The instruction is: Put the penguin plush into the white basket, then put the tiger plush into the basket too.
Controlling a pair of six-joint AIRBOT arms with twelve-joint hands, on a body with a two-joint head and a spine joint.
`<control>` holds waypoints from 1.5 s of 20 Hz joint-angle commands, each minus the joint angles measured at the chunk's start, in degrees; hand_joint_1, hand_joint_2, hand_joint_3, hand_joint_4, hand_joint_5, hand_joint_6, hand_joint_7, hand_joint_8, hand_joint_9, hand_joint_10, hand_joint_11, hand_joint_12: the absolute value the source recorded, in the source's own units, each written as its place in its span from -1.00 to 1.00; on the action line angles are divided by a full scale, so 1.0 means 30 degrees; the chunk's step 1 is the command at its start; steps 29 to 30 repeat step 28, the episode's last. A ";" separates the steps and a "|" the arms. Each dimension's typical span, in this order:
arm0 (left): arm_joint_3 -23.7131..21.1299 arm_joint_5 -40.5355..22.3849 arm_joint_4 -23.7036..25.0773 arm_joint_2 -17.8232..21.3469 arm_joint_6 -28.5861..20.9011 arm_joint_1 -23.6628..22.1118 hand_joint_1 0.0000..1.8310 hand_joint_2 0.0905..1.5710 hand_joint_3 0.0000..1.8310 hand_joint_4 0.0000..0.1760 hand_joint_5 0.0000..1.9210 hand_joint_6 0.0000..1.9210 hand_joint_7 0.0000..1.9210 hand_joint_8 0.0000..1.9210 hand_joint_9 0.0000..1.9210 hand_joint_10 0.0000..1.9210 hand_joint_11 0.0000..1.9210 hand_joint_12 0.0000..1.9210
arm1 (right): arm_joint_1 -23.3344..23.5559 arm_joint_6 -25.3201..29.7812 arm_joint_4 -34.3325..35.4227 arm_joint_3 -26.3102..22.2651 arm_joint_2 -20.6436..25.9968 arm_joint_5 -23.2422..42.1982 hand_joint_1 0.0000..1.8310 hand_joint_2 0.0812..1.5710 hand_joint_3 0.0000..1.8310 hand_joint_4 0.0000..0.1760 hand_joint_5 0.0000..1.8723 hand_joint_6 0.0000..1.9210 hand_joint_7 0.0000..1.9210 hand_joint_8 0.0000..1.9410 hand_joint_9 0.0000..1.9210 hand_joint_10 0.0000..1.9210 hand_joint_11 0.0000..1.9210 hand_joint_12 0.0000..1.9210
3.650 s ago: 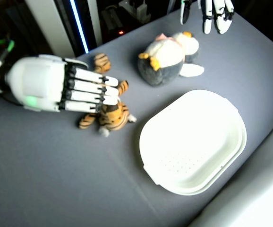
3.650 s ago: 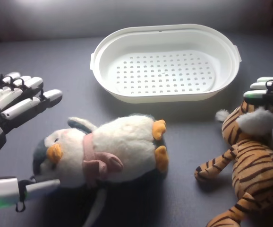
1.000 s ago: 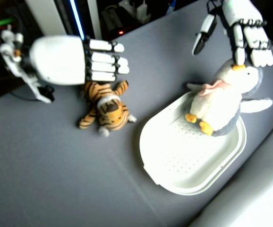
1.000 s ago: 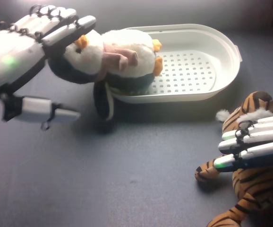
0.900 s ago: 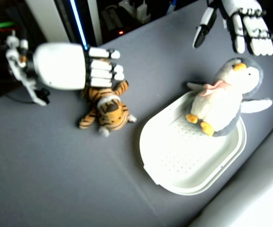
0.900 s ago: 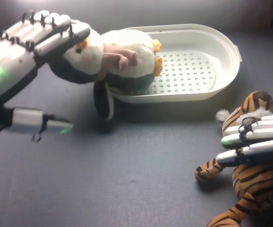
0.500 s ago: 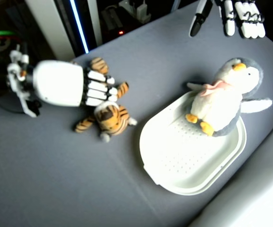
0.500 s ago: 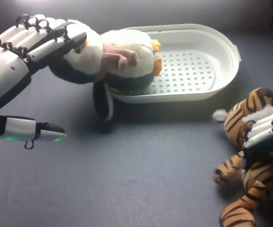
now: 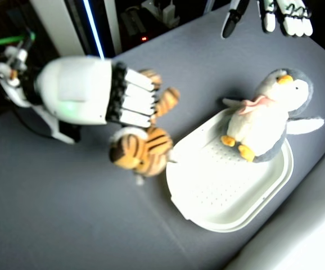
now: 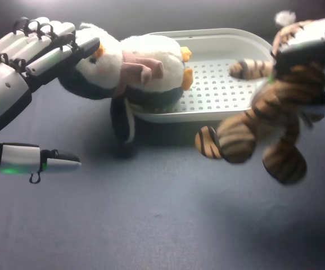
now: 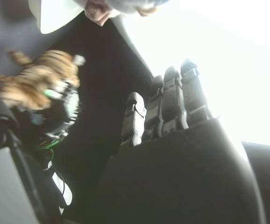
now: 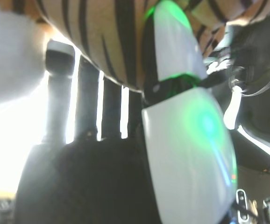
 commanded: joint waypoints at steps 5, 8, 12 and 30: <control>0.0238 -0.2258 0.0012 -0.0247 -0.0219 -0.0285 -0.15 -0.06 -1.00 1.00 -1.00 -1.00 -1.00 -1.00 -1.00 -1.00 -1.00 -1.00 | 0.3499 -0.0049 0.0562 0.3392 -0.2675 -0.3351 0.50 0.40 -1.00 -1.00 0.19 -0.44 -0.13 0.32 -0.10 0.39 -0.23 0.40; 0.0336 -0.2249 0.0127 -0.0448 -0.0320 -0.0394 -0.15 -0.05 -1.00 1.00 -1.00 -1.00 -1.00 -1.00 -1.00 -1.00 -1.00 -1.00 | 0.4078 -0.0049 0.0495 0.4483 -0.3355 -0.5189 0.02 0.36 -1.00 -0.82 -0.39 -0.62 -0.44 -0.86 -0.52 -0.77 -0.82 -0.02; 0.0244 -0.2698 0.0140 -0.0427 -0.0519 -0.0264 -0.14 -0.06 -1.00 1.00 -1.00 -1.00 -1.00 -1.00 -1.00 -1.00 -1.00 -1.00 | 0.4074 -0.0023 0.0296 0.3573 -0.3320 -0.4753 -0.35 0.29 -1.00 0.99 -0.99 -1.00 -1.00 -1.00 -1.00 -1.00 -1.00 -0.99; -0.1763 -0.9959 -0.1667 0.0475 -0.0922 0.3464 -0.06 -0.08 -1.00 1.00 -1.00 -1.00 -1.00 -1.00 -1.00 -1.00 -1.00 -1.00 | -0.7156 0.2833 0.6570 -0.2952 0.1009 1.2810 -0.25 0.29 -1.00 0.96 -0.93 -1.00 -0.90 -0.99 -0.97 -1.00 -0.95 -0.97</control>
